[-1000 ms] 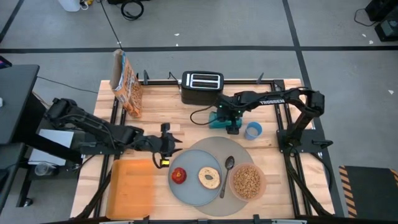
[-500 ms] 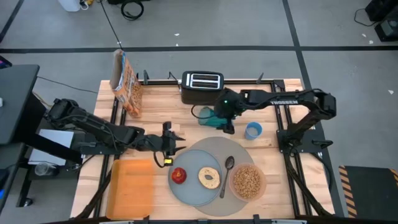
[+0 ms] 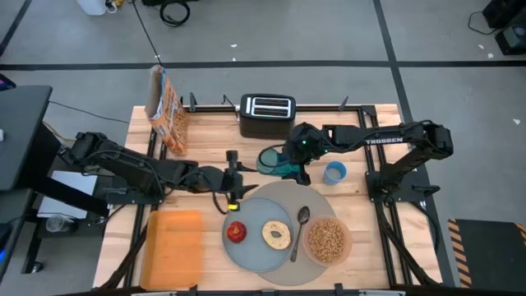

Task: Arrange a breakfast setting
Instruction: Move the blue cup to the top of the table placemat

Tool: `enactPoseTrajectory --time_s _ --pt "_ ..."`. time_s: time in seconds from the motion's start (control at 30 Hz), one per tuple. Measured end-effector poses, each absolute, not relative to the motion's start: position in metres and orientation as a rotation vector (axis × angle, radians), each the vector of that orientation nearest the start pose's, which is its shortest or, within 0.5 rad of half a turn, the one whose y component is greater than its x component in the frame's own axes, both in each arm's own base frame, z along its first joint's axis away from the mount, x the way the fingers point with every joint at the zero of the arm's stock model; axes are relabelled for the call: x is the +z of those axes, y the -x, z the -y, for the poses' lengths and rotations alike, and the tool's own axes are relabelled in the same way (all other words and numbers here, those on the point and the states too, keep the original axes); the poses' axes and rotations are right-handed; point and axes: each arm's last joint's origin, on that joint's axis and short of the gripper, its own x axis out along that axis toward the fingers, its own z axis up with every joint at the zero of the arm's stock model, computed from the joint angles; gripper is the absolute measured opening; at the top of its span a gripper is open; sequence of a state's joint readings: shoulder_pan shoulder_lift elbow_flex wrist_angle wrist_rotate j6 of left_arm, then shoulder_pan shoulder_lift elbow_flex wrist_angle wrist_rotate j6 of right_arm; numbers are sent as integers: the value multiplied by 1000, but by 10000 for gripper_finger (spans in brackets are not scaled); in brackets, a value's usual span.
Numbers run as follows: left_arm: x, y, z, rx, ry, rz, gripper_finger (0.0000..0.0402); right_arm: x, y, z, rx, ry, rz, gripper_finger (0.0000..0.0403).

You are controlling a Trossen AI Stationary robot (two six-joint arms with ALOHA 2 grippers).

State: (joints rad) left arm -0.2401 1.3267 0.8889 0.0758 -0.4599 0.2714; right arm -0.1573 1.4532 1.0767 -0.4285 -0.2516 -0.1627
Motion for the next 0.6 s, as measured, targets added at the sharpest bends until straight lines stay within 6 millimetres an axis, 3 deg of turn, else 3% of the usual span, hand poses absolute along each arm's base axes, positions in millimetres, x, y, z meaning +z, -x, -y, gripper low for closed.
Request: enactPoseTrajectory --time_s 0.13,0.3,0.47,0.6 --pt "275 -305 59 145 -457 -466 231 259 -299 39 160 -15 -756 362" --pt "271 -330 58 128 -562 -551 223 255 -298 35 169 -16 -757 362" --pt "279 -345 46 116 -581 -648 186 256 -299 28 192 -10 -752 362" --pt "289 -347 39 53 -565 -700 125 258 -298 24 192 -35 -741 369"
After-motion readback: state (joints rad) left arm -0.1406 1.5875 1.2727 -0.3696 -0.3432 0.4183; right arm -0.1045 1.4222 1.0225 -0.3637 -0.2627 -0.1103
